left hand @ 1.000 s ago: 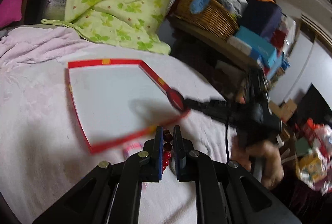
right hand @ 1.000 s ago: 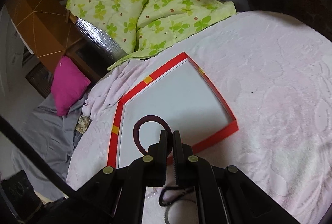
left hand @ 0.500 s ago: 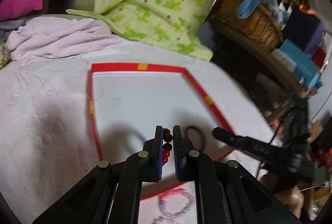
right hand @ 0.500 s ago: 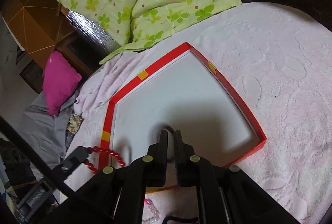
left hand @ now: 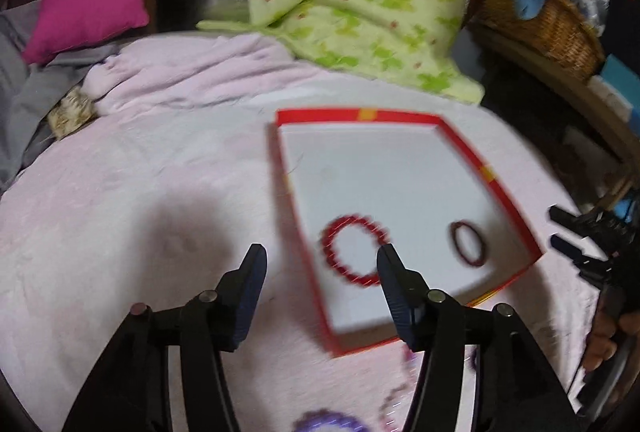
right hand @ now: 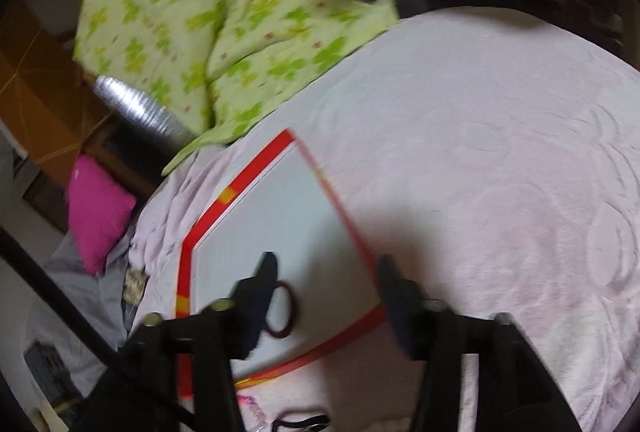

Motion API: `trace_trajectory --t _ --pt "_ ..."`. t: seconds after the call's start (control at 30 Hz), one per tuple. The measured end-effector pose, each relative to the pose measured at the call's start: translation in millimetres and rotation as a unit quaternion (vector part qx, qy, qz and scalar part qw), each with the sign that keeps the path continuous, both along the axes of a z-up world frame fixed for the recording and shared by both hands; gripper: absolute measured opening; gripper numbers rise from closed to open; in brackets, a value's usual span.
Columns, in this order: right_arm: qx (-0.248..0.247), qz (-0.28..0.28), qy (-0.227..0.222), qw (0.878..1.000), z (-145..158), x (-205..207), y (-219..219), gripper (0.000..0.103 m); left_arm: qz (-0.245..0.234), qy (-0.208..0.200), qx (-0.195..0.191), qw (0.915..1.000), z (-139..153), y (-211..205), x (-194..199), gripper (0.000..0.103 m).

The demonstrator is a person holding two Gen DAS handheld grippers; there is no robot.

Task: Organize jewelry
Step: 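Carry both bracelets into the red tray and open both tools to release them, then withdraw both tools from the tray back toward the remaining bracelets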

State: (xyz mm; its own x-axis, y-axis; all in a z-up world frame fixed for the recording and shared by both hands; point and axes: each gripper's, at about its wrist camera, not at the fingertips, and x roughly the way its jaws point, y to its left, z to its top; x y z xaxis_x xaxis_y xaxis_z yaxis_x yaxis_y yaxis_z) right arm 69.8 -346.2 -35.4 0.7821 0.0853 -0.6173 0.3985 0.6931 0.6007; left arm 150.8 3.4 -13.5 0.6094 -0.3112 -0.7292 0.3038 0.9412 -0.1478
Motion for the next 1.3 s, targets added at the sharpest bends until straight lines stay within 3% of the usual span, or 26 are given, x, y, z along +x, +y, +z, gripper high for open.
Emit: trace_trajectory --t 0.13,0.23,0.8,1.07,1.17,1.3 --pt "0.041 0.001 0.005 0.999 -17.2 2.1 -13.2 0.055 0.001 0.033 0.016 0.9993 -13.6 3.5 4.1 0.058" --pt "0.060 0.016 0.022 0.998 -29.5 7.9 -10.0 0.035 -0.002 0.037 0.037 0.9986 -18.6 1.2 3.0 0.058" --pt "0.030 0.043 0.046 0.998 -22.6 -0.4 -1.5 0.035 0.005 0.049 0.071 0.9962 -20.6 3.4 0.3 0.058" --pt "-0.020 0.128 0.068 0.989 -8.2 -44.1 6.9 0.035 -0.019 0.001 0.088 0.9960 0.3 16.7 -46.7 0.058" --pt "-0.038 0.155 0.061 0.985 -2.8 -65.5 21.1 0.041 -0.032 -0.004 0.086 0.9958 3.1 17.3 -65.9 0.058" --pt "-0.061 0.176 0.060 0.981 -0.9 -79.0 39.6 0.041 -0.033 0.003 0.086 0.9957 0.1 20.9 -86.0 0.058"
